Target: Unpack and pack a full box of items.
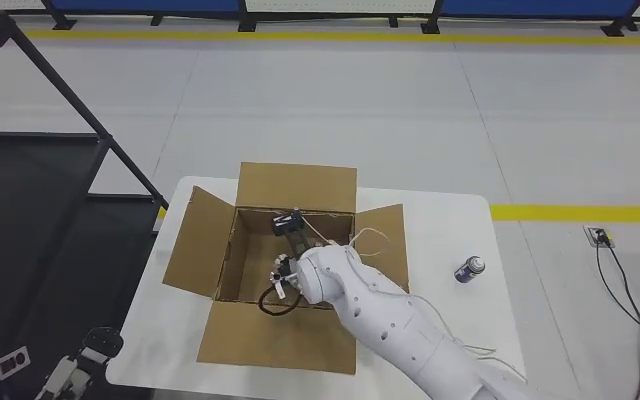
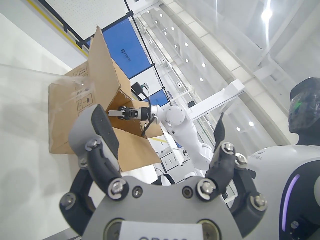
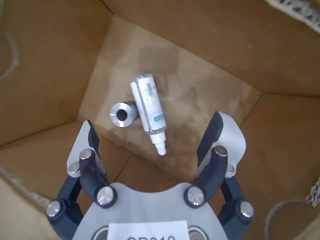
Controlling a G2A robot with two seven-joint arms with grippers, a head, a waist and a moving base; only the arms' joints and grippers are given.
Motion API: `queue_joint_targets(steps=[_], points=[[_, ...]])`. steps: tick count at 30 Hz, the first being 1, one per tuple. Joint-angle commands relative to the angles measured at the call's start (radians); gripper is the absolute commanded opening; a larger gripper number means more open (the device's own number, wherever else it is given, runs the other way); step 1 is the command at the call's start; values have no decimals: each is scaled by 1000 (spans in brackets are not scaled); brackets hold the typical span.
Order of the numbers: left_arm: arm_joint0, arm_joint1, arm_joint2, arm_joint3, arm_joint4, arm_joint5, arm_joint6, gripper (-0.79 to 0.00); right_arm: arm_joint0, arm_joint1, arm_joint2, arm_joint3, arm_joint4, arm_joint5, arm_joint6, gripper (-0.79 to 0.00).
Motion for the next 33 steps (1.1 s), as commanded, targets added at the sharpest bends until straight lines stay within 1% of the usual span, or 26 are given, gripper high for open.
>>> queue_joint_targets(steps=[1,8,11,13,15,18,21,29,33], points=[[-9,3,-2,9,0,8,-15,0,-4,1,1,-11,-1,-1,-5,0],[-49,10,2,27,-8,35,-53,0,-4,1,1,-11,-1,-1,-5,0],[-60,13,1,14,-7,43,-69,0,-37,3,3,6,-48,38,-68,0],[-63,15,-1,2,3,49,-75,0,-34,-3,-37,36,-127,47,-48,0],[-66,16,-2,-4,12,53,-78,0,-23,-17,-87,67,-192,21,-2,0],[-71,18,-3,-7,24,55,-80,0,1,-43,-123,118,-220,-10,64,0],[-74,19,-2,-6,29,55,-79,0,23,-73,-147,163,-227,-44,97,0],[-79,21,4,2,34,56,-77,0,67,-137,-154,262,-179,-161,103,0],[-77,21,4,3,31,53,-72,0,76,-167,-155,334,-166,-186,50,0]])
